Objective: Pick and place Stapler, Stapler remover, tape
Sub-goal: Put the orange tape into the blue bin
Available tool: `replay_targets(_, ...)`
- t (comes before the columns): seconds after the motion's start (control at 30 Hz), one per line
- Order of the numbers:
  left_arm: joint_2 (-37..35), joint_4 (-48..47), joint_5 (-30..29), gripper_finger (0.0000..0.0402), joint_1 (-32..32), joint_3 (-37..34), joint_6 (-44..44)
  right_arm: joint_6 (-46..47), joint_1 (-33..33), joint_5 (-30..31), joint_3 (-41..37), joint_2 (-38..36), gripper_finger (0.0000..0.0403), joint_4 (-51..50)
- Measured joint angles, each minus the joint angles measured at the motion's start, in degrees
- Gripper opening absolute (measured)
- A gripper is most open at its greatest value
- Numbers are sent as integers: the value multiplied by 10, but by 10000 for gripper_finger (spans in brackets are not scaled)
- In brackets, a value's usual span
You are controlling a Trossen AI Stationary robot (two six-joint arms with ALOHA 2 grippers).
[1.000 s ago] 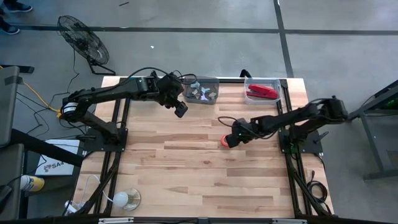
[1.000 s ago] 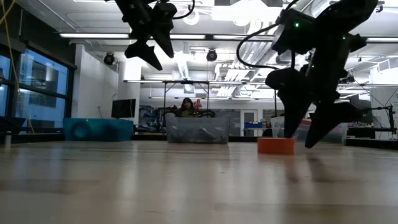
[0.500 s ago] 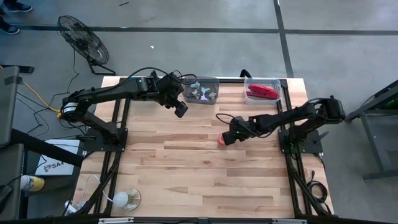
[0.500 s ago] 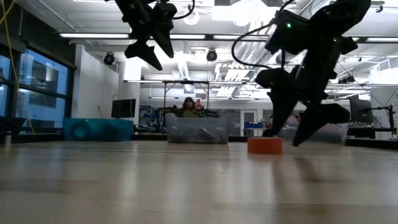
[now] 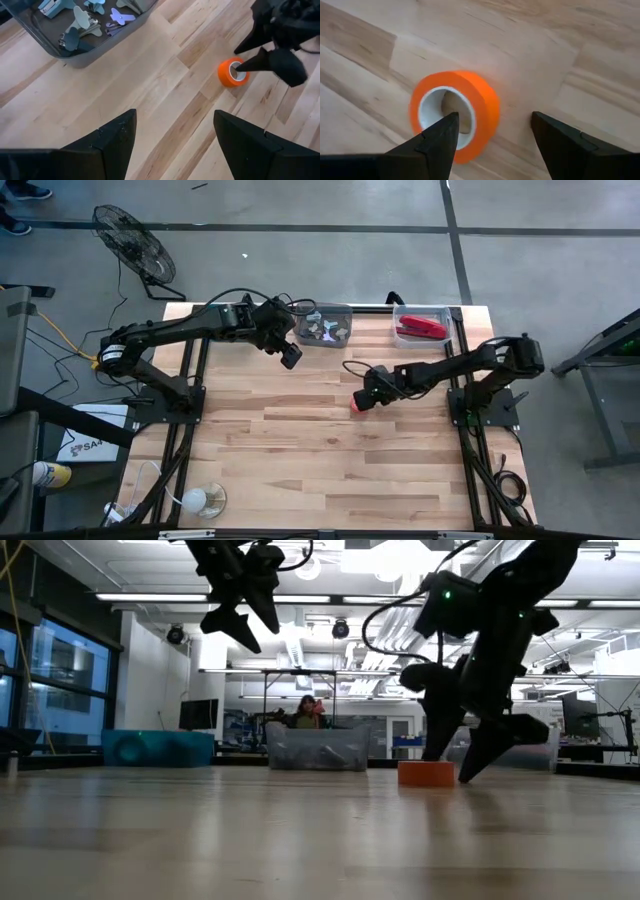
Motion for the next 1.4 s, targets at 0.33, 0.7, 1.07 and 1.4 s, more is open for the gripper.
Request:
replay_targets(0.33, 0, -1, -3, 259, 0, 0, 1, 14, 0, 1, 2, 24, 233, -14)
replay_targets(0.7, 0, -2, -3, 259, 0, 0, 1, -6, 0, -20, 1, 19, 118, -24)
replay_targets(1.07, 0, -2, -3, 259, 0, 0, 1, -59, 2, -43, 12, 10, 30, -42)
replay_targets(1.4, 0, 3, 21, 259, 0, 0, 1, -153, 4, 38, 102, -40, 30, -75)
